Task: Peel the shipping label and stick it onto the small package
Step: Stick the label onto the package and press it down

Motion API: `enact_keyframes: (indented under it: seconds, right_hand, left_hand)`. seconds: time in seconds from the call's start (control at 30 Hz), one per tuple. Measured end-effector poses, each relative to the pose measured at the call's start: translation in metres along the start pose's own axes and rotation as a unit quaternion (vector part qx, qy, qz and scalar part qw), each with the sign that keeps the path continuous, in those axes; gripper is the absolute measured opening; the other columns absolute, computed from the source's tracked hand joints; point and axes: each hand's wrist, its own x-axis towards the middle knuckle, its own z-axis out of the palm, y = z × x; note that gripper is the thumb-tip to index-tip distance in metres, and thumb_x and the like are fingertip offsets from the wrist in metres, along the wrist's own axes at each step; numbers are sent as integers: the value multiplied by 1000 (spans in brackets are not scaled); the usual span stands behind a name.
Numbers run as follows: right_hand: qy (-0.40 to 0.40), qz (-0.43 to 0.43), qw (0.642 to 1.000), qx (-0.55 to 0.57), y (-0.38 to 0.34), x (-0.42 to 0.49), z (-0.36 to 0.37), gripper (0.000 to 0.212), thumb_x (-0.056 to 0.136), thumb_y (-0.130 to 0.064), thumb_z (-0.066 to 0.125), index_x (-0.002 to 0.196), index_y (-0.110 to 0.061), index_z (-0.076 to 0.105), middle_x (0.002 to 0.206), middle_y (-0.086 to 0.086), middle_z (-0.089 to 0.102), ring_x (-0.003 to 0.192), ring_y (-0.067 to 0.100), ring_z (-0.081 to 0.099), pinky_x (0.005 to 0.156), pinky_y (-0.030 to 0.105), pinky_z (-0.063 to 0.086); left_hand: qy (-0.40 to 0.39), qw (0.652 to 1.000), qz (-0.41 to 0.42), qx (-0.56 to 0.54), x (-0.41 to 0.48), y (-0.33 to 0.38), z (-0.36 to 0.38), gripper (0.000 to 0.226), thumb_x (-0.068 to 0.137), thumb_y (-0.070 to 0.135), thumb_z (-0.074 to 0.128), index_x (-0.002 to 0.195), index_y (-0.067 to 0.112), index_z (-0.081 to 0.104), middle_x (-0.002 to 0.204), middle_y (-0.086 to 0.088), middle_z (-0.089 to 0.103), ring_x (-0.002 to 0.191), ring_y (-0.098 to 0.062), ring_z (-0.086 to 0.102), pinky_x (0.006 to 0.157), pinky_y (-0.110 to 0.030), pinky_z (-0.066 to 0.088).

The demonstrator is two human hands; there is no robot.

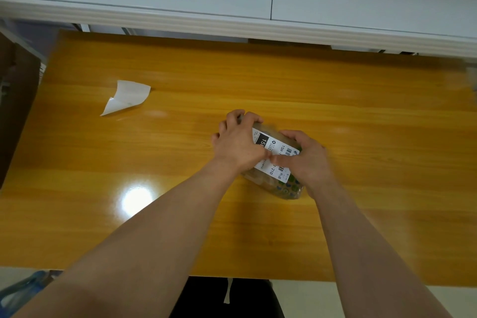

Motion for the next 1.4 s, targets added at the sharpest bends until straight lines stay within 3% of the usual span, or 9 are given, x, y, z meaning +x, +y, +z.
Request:
enact_keyframes:
  seconds: [0.13, 0.27, 0.4, 0.63, 0.97, 1.07, 1.17, 1.27, 1.4]
  right_hand:
    - [-1, -2, 999, 37, -8, -4, -3, 70, 31, -51, 82, 96, -66, 59, 104, -15, 69, 105, 24, 67, 88, 53, 55]
    - [-3, 20, 997, 68, -10, -3, -5, 60, 57, -22, 90, 106, -47, 67, 97, -13, 73, 89, 20, 74, 84, 51, 59]
    - [10, 28, 996, 89, -11, -1, -4, 43, 54, -29, 86, 85, -53, 67, 94, -13, 74, 86, 19, 75, 84, 51, 59]
    - [21, 23, 992, 119, -11, 0, -3, 40, 75, -18, 83, 110, -33, 70, 96, -7, 73, 87, 21, 74, 82, 49, 61]
    - [49, 19, 991, 124, -14, 5, -3, 6, 84, -34, 74, 90, -34, 73, 84, -6, 76, 82, 23, 73, 79, 46, 59]
    - [3, 8, 992, 122, -15, 0, -16, 21, 97, -38, 61, 113, -29, 71, 89, -6, 72, 76, 11, 64, 69, 32, 52]
    - [-24, -23, 990, 138, -5, -5, -28, 32, 98, -26, 61, 129, -31, 63, 115, -2, 68, 93, 12, 66, 72, 27, 53]
    - [-45, -53, 990, 119, 10, -10, -28, 46, 92, -14, 69, 133, -31, 59, 134, 2, 58, 115, 20, 61, 91, 38, 57]
    - [-76, -83, 989, 97, 16, -12, -25, 62, 82, -9, 77, 135, -32, 55, 139, 5, 51, 125, 22, 55, 103, 47, 51]
  left_hand:
    - [9, 1000, -3, -7, 1, 1, 0, 74, 59, 48, 78, 125, 44, 47, 141, 5, 33, 129, -25, 34, 99, -46, 32]
    - [6, 1000, -29, -10, 2, 6, -3, 68, 60, 46, 77, 122, 44, 49, 138, 5, 34, 127, -25, 34, 94, -43, 28]
    - [7, 998, -52, -20, 3, 11, -3, 60, 62, 45, 74, 117, 45, 49, 136, 6, 36, 126, -25, 35, 86, -42, 24]
    - [19, 996, -77, -27, 4, 16, -2, 47, 67, 48, 69, 110, 45, 52, 135, 6, 38, 125, -25, 37, 84, -43, 26]
    - [31, 990, -116, -70, 11, 18, -3, 29, 75, 49, 68, 102, 44, 58, 135, 8, 42, 127, -25, 38, 92, -46, 28]
    - [14, 992, -107, -62, 10, 16, -4, 39, 75, 54, 68, 109, 45, 54, 138, 6, 40, 131, -25, 35, 98, -48, 28]
    - [-26, 996, -72, -44, 8, 12, -9, 77, 67, 58, 76, 133, 44, 39, 152, 1, 27, 142, -26, 23, 110, -53, 22]
    - [-31, 998, -12, 58, 1, 9, -7, 109, 59, 62, 78, 148, 44, 19, 164, -5, 5, 152, -29, -2, 117, -63, 0]
    - [-6, 992, 30, 124, -4, 10, 4, 108, 60, 68, 72, 150, 39, 21, 166, -7, 2, 152, -30, -9, 116, -64, -3]
